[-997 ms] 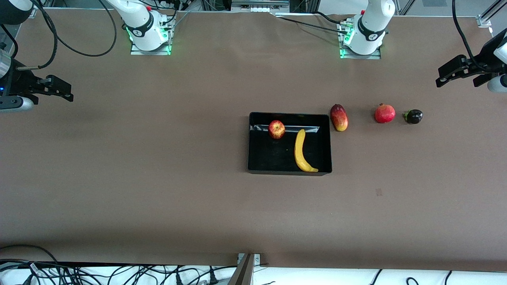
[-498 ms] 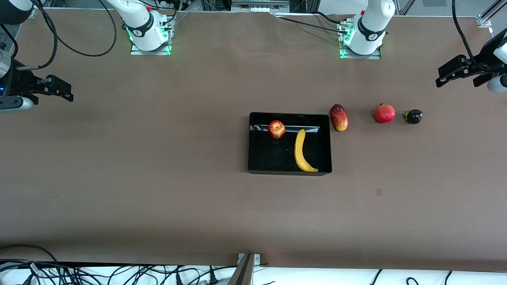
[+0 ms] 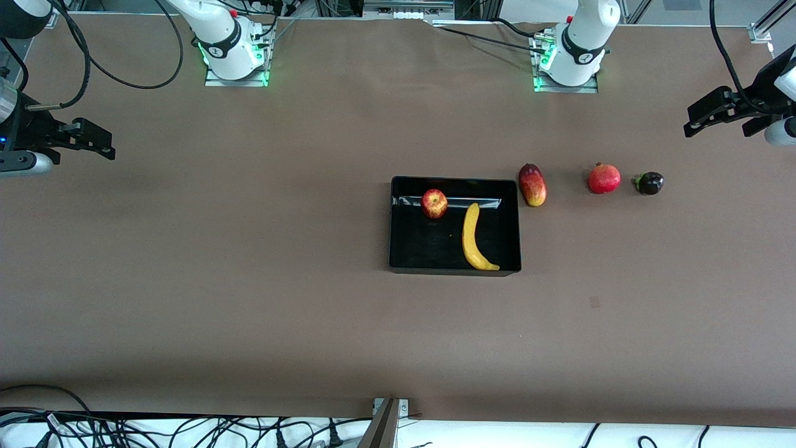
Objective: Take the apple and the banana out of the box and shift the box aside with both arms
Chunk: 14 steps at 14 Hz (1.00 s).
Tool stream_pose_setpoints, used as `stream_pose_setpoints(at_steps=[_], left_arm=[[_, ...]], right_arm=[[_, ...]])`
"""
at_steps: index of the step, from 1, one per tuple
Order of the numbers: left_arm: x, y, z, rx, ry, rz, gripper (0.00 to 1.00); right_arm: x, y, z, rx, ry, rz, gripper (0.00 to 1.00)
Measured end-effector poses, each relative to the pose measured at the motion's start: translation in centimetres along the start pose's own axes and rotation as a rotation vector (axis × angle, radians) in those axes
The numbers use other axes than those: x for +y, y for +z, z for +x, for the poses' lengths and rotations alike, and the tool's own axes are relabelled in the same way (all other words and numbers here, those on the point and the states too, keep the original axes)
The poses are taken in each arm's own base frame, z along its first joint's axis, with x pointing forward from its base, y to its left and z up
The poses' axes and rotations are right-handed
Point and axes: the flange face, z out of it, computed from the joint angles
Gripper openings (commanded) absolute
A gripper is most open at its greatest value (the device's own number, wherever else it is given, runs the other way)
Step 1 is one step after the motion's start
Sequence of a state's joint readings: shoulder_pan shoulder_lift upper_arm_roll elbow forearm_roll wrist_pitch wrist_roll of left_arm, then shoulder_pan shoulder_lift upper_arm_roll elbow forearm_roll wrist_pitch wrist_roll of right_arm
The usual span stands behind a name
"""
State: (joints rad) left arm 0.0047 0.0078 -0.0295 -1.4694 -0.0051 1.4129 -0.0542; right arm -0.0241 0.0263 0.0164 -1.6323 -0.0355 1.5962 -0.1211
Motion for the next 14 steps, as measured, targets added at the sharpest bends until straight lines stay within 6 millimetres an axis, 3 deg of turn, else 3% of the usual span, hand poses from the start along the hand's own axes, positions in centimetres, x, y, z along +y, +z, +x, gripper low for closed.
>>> stream_pose_setpoints(at_steps=[3,7,10,14], left_arm=[[1.6,0.6,0.1,-0.012,-0.004,0.002,1.00],[6.0,4.1,2.4,-0.020,-0.070,0.000,1.00],[11.2,8.3,5.2,-0.007,-0.225,-0.019,1.00],[17.7,16.5,8.1,-0.030,-0.330,0.004,1.00]], right_arm=[[0.0,0.0,0.0,0.000,0.000,0.000,1.00],[0.0,0.0,0.0,0.000,0.000,0.000,1.00],[0.0,0.0,0.0,0.000,0.000,0.000,1.00],[0.0,0.0,0.0,0.000,0.001,0.000,1.00]])
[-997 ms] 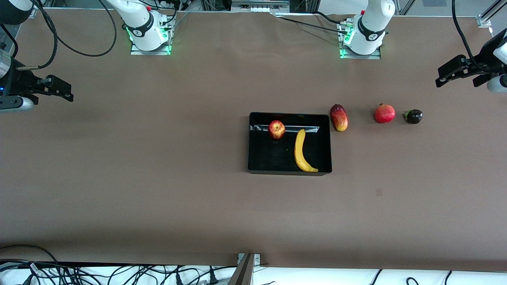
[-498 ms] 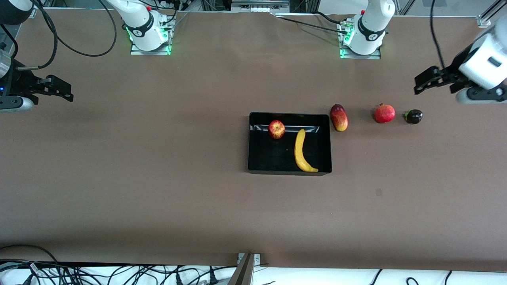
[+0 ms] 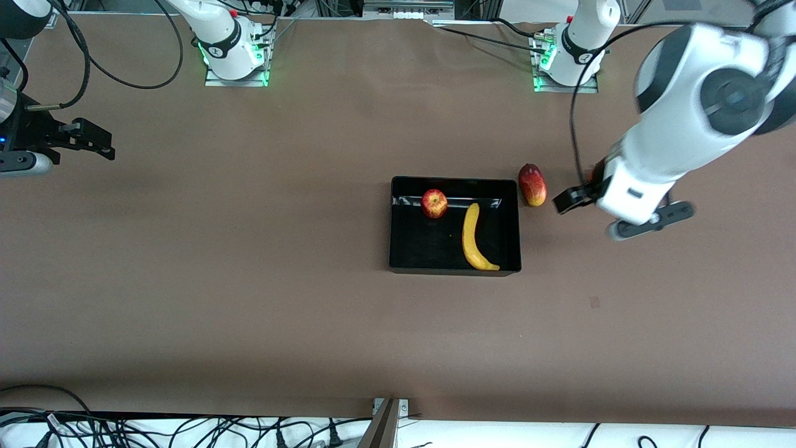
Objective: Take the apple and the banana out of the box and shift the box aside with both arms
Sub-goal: 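Reach the left gripper into the black tray over the apple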
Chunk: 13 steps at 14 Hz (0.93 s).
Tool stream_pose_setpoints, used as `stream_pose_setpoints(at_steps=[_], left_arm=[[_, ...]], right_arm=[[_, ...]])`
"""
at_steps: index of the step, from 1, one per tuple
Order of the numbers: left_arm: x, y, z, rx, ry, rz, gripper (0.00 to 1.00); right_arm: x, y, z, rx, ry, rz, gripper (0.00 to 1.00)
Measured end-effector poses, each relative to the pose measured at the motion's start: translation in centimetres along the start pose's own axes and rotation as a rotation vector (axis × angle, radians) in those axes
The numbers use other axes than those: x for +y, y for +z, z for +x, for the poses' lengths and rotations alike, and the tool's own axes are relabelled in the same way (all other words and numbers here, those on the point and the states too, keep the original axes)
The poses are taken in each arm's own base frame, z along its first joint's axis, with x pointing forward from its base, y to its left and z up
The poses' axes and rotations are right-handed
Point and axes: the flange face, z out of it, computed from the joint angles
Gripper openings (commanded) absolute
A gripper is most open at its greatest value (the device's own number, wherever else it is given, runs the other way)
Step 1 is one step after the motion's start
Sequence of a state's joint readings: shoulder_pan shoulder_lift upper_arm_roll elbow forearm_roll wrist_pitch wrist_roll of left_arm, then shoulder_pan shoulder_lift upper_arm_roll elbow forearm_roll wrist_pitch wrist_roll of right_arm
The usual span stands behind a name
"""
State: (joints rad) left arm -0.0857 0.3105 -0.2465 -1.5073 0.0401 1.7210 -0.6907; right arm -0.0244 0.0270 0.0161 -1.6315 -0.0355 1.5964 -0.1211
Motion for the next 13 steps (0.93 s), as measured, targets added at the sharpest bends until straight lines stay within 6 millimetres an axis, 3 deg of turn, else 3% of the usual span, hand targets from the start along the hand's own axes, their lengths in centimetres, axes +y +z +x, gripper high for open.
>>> stream_pose_setpoints(at_steps=[3,8,13], left_arm=[[5.4,7.4,-0.4,-0.006,-0.099,0.006,1.00],[13.8,18.6,-5.4,-0.033,-0.159,-0.014,1.00],[16.9,25.5,-11.3,-0.058,-0.156,-0.017,1.00]], right_arm=[[0.0,0.0,0.0,0.000,0.000,0.000,1.00],[0.0,0.0,0.0,0.000,0.000,0.000,1.00],[0.0,0.0,0.0,0.000,0.000,0.000,1.00]])
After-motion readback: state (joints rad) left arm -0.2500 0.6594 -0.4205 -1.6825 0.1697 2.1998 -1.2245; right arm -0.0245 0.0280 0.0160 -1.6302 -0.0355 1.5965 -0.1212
